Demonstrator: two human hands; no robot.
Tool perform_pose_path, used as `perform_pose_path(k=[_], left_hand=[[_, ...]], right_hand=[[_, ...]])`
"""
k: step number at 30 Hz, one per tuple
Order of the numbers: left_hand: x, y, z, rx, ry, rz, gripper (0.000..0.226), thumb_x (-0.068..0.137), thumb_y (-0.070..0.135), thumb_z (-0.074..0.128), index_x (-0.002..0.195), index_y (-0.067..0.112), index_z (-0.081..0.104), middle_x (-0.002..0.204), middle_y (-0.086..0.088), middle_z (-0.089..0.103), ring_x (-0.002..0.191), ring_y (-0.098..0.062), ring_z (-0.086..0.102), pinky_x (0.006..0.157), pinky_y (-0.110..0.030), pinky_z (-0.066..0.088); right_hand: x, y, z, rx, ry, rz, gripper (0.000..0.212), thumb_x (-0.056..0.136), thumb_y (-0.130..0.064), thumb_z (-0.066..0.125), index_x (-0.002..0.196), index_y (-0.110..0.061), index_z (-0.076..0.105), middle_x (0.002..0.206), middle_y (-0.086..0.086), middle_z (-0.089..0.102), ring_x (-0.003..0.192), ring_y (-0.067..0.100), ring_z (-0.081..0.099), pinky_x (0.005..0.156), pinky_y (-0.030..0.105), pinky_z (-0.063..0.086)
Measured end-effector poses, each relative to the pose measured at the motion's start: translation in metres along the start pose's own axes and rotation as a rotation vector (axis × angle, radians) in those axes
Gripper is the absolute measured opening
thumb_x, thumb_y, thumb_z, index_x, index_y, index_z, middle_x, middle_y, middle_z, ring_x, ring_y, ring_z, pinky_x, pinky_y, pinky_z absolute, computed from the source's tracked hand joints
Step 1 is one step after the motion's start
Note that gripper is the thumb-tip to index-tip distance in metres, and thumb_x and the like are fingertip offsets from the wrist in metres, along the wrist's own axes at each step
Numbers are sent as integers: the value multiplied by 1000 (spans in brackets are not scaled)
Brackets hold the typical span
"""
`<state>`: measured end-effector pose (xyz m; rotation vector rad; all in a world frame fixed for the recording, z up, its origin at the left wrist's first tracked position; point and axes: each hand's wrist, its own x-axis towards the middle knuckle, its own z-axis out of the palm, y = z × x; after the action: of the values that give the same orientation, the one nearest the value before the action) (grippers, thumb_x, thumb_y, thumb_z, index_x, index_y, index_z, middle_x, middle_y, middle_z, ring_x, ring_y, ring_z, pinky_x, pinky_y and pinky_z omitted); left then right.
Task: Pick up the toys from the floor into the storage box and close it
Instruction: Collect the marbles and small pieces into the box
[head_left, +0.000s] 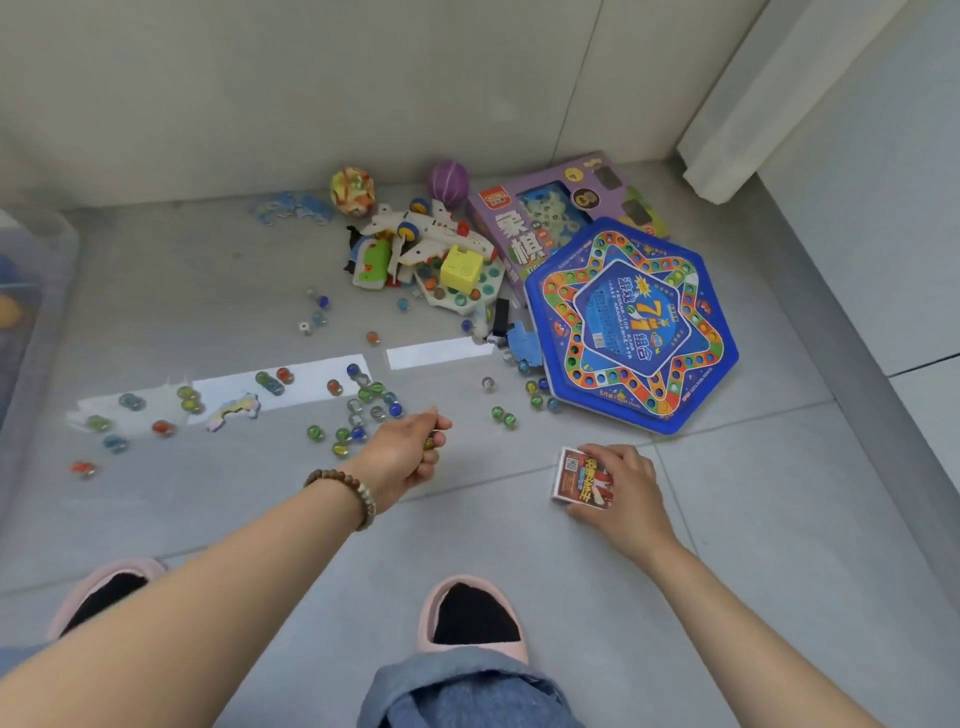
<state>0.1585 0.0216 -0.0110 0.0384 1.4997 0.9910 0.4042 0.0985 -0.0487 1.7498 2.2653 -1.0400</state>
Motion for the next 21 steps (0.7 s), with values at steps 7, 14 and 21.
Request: perform_pose_path(k=[7, 14, 21], left_hand=[[-78, 94, -93, 120, 6, 144, 20, 101, 14, 37, 91, 9, 54, 73, 0, 46, 55, -6, 41, 43, -9, 42], [-194, 175, -259, 229, 219, 382, 27, 102, 19, 34, 80, 10, 47, 65, 0, 36, 32, 0, 28, 33, -9, 21], [-241, 145, -403, -213, 382, 316, 30, 97, 2, 41, 125, -3, 51, 99, -11, 62, 71, -11, 54, 53, -14, 54]], right_hand=[[-17, -188, -36, 356, -148, -252, 61, 66, -36, 81, 112, -34, 41, 98, -8, 61, 81, 5, 63, 65, 18, 49], [-70, -448, -29, 466, -433, -422, 53, 73, -52, 71, 108, -17, 55, 76, -6, 65, 45, -2, 56, 35, 7, 34], [-105, -583, 79, 656, -635, -359, 39, 88, -8, 61, 124, 3, 49, 98, 21, 62, 59, 14, 59, 44, 16, 52]])
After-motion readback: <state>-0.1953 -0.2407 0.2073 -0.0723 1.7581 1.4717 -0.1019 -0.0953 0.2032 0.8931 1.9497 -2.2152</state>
